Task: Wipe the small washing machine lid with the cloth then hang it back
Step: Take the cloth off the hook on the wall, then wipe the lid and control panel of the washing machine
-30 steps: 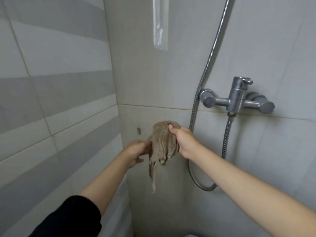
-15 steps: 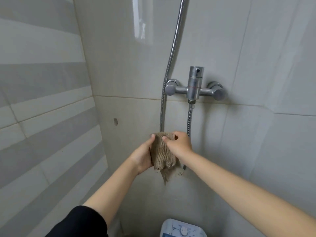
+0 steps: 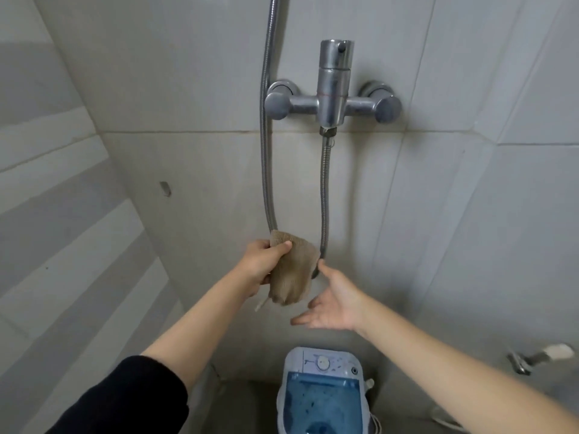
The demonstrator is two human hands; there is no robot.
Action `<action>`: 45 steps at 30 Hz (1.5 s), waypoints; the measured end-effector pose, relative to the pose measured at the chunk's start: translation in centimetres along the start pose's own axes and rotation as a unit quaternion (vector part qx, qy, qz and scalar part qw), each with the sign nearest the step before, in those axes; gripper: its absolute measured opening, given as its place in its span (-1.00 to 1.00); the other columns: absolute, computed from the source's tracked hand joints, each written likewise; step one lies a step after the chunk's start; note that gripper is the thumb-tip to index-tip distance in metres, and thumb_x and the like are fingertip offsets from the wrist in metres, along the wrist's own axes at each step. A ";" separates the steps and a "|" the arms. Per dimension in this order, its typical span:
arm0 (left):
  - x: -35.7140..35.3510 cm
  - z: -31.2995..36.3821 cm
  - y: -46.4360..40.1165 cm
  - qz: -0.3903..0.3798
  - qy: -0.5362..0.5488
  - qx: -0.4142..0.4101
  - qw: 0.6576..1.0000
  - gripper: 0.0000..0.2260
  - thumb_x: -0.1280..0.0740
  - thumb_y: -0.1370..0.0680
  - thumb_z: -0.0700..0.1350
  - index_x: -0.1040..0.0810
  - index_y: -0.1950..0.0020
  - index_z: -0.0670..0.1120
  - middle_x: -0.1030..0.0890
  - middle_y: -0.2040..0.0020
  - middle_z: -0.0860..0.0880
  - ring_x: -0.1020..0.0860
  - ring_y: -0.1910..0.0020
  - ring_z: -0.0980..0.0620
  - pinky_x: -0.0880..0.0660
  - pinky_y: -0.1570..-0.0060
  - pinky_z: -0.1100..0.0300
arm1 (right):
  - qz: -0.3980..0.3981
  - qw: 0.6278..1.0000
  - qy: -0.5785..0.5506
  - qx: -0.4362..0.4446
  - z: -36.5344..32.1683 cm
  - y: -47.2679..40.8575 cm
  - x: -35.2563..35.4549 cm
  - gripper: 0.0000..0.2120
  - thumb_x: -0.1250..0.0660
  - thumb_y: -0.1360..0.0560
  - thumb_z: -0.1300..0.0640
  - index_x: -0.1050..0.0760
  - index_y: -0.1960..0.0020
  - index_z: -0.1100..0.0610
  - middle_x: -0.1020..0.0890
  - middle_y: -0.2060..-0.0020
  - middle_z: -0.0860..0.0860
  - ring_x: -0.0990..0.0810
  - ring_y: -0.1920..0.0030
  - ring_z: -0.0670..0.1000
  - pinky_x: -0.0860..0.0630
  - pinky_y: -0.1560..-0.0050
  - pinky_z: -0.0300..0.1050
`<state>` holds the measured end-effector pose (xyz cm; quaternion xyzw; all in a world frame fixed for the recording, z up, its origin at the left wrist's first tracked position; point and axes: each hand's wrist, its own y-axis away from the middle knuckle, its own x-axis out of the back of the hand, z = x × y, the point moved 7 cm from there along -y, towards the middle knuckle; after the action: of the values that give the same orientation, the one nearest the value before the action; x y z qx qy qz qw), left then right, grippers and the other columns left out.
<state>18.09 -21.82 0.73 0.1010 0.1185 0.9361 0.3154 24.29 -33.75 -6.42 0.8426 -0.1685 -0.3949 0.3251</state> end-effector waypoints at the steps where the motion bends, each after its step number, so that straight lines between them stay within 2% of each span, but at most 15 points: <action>1: -0.2 -0.6 -0.1 -0.014 0.011 0.020 1.000 -0.82 -0.33 -0.55 -0.09 -0.56 0.00 -0.20 -0.63 0.00 -0.20 -0.62 0.02 -0.15 -0.57 0.00 -0.03 | -0.027 0.999 -0.045 0.001 0.4 -0.3 -0.4 -0.04 -0.13 -0.47 -0.34 0.15 -0.55 0.29 -0.07 -0.51 0.36 -0.22 -0.44 0.39 -0.16 -0.46 0.19; 4: -0.6 -3.1 -0.3 -0.042 0.062 0.075 0.994 -0.76 -0.31 -0.56 -0.17 -0.50 -0.14 -0.30 -0.62 -0.06 -0.24 -0.61 -0.01 -0.17 -0.56 0.02 -0.06 | -0.063 0.985 -0.150 0.051 0.6 -1.5 -0.9 -0.18 -0.14 -0.50 -0.29 -0.15 -0.47 0.33 -0.43 -0.32 0.36 -0.46 -0.28 0.33 -0.37 -0.30 0.25; 6: -0.2 -4.8 -0.4 -0.030 0.049 0.094 0.994 -0.75 -0.31 -0.55 -0.18 -0.49 -0.17 -0.30 -0.61 -0.07 -0.24 -0.60 0.01 -0.15 -0.56 0.05 -0.03 | -0.064 0.978 -0.180 0.080 0.3 -2.1 -0.7 -0.26 -0.22 -0.49 -0.25 -0.31 -0.37 0.35 -0.54 -0.22 0.35 -0.55 -0.20 0.29 -0.52 -0.14 0.19; 10: 1.4 -7.9 -1.1 -0.002 -0.078 0.101 0.992 -0.74 -0.33 -0.53 -0.04 -0.51 -0.15 -0.16 -0.61 -0.13 -0.15 -0.57 0.00 -0.08 -0.50 0.20 0.12 | -0.061 0.984 -0.113 0.124 0.4 -3.5 -0.3 -0.50 -0.30 -0.52 -0.01 -0.42 -0.29 0.34 -0.59 -0.15 0.28 -0.61 -0.12 0.22 -0.60 -0.06 0.09; 12: 1.5 -9.3 -1.4 -0.014 -0.122 0.104 0.987 -0.65 -0.32 -0.53 0.04 -0.47 -0.23 -0.13 -0.56 -0.19 -0.10 -0.53 -0.14 -0.09 -0.44 0.10 0.08 | -0.024 0.988 -0.070 0.136 0.8 -4.4 0.6 -0.68 -0.25 -0.56 0.20 -0.44 -0.27 0.31 -0.59 -0.12 0.23 -0.59 -0.11 0.18 -0.57 -0.07 0.05; 14: 1.1 -11.2 -1.3 -0.049 -0.102 0.153 0.982 -0.58 -0.30 -0.54 0.09 -0.43 -0.29 -0.13 -0.52 -0.23 -0.13 -0.50 -0.20 -0.13 -0.43 -0.05 0.01 | 0.001 0.988 -0.078 0.132 1.5 -5.4 2.0 -0.68 -0.20 -0.55 0.31 -0.42 -0.29 0.32 -0.57 -0.18 0.26 -0.57 -0.16 0.21 -0.54 -0.11 0.07; 16: 0.1 -13.6 -0.8 -0.119 -0.048 0.245 0.961 -0.54 -0.27 -0.52 0.17 -0.41 -0.26 -0.13 -0.50 -0.19 -0.16 -0.52 -0.10 -0.12 -0.39 -0.16 -0.09 | 0.015 0.986 -0.102 0.130 2.2 -6.4 3.4 -0.67 -0.18 -0.54 0.33 -0.41 -0.30 0.33 -0.55 -0.19 0.28 -0.55 -0.16 0.23 -0.52 -0.11 0.10; 20: -2.2 -17.9 -1.5 -0.183 0.066 0.324 0.926 -0.67 -0.26 -0.51 0.16 -0.46 -0.05 -0.09 -0.56 -0.02 -0.11 -0.55 0.09 -0.03 -0.44 -0.07 -0.05 | 0.030 0.984 -0.098 0.149 3.9 -9.5 7.1 -0.75 -0.15 -0.54 0.32 -0.46 -0.18 0.31 -0.58 -0.07 0.25 -0.56 -0.11 0.21 -0.45 -0.22 0.11; 24: -3.7 -22.4 -4.4 -0.108 0.163 0.299 0.934 -0.87 -0.32 -0.53 -0.13 -0.50 0.01 -0.18 -0.59 0.05 -0.16 -0.57 0.02 -0.09 -0.50 0.01 0.02 | 0.056 0.983 -0.064 0.165 5.3 -13.7 11.5 -0.67 -0.19 -0.53 0.28 -0.40 -0.28 0.31 -0.54 -0.17 0.26 -0.51 -0.23 0.23 -0.47 -0.24 0.14; 27: -4.2 -26.0 -7.0 -0.089 0.168 0.250 0.949 -0.92 -0.31 -0.53 -0.22 -0.51 0.01 -0.20 -0.61 0.01 -0.18 -0.57 -0.01 -0.08 -0.51 0.00 0.05 | 0.059 0.985 -0.037 0.160 6.5 -16.8 14.3 -0.65 -0.18 -0.55 0.26 -0.36 -0.33 0.26 -0.54 -0.16 0.23 -0.53 -0.20 0.21 -0.61 -0.01 0.02; 31: -5.0 -31.7 -11.1 -0.101 0.141 0.186 0.967 -0.83 -0.33 -0.51 -0.24 -0.54 -0.07 -0.26 -0.64 -0.07 -0.20 -0.61 -0.04 -0.08 -0.57 0.06 0.09 | -0.004 0.996 0.016 0.093 9.3 -21.5 18.3 -0.67 -0.19 -0.56 0.07 -0.41 -0.28 0.16 -0.57 -0.11 0.18 -0.56 -0.14 0.20 -0.64 0.11 0.02; 34: -6.0 -35.1 -13.3 -0.133 0.121 0.153 0.972 -0.85 -0.35 -0.51 -0.21 -0.57 -0.03 -0.24 -0.67 0.01 -0.16 -0.62 -0.02 -0.05 -0.59 0.10 0.14 | -0.078 0.995 0.014 0.062 11.2 -25.3 20.9 -0.45 -0.32 -0.46 -0.06 -0.35 -0.37 0.15 -0.49 -0.27 0.25 -0.51 -0.19 0.31 -0.63 0.01 0.12; 36: -6.5 -37.3 -15.3 -0.128 0.063 0.111 0.984 -0.91 -0.37 -0.49 -0.17 -0.59 0.08 -0.20 -0.68 0.11 -0.12 -0.65 0.10 0.01 -0.59 0.26 0.22 | -0.124 0.990 0.020 0.060 12.0 -28.2 22.7 -0.30 -0.46 -0.37 0.00 -0.31 -0.41 0.18 -0.45 -0.32 0.30 -0.52 -0.19 0.38 -0.61 -0.06 0.17; 40: -7.3 -40.4 -18.7 -0.107 -0.023 0.033 0.993 -0.89 -0.43 -0.45 -0.15 -0.61 0.12 -0.19 -0.66 0.24 -0.09 -0.65 0.35 0.11 -0.58 0.37 0.27 | -0.154 0.983 0.051 0.090 12.6 -32.3 26.0 -0.31 -0.65 -0.09 0.22 -0.54 -0.18 0.32 -0.65 -0.08 0.28 -0.68 -0.02 0.24 -0.58 -0.05 0.11; 45: -8.2 -42.3 -19.9 -0.131 -0.081 -0.055 0.987 -0.80 -0.42 -0.46 -0.12 -0.63 0.02 -0.24 -0.66 0.17 -0.10 -0.62 0.23 0.07 -0.58 0.16 0.23 | -0.147 0.977 0.073 0.133 12.7 -33.8 28.0 -0.17 -0.63 -0.09 0.25 -0.41 -0.31 0.29 -0.57 -0.17 0.28 -0.61 -0.12 0.26 -0.58 -0.07 0.13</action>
<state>24.56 -18.15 -46.08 0.1422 0.0530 0.8805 0.4492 33.02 -29.43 -51.06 0.9206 -0.0695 -0.3494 0.1597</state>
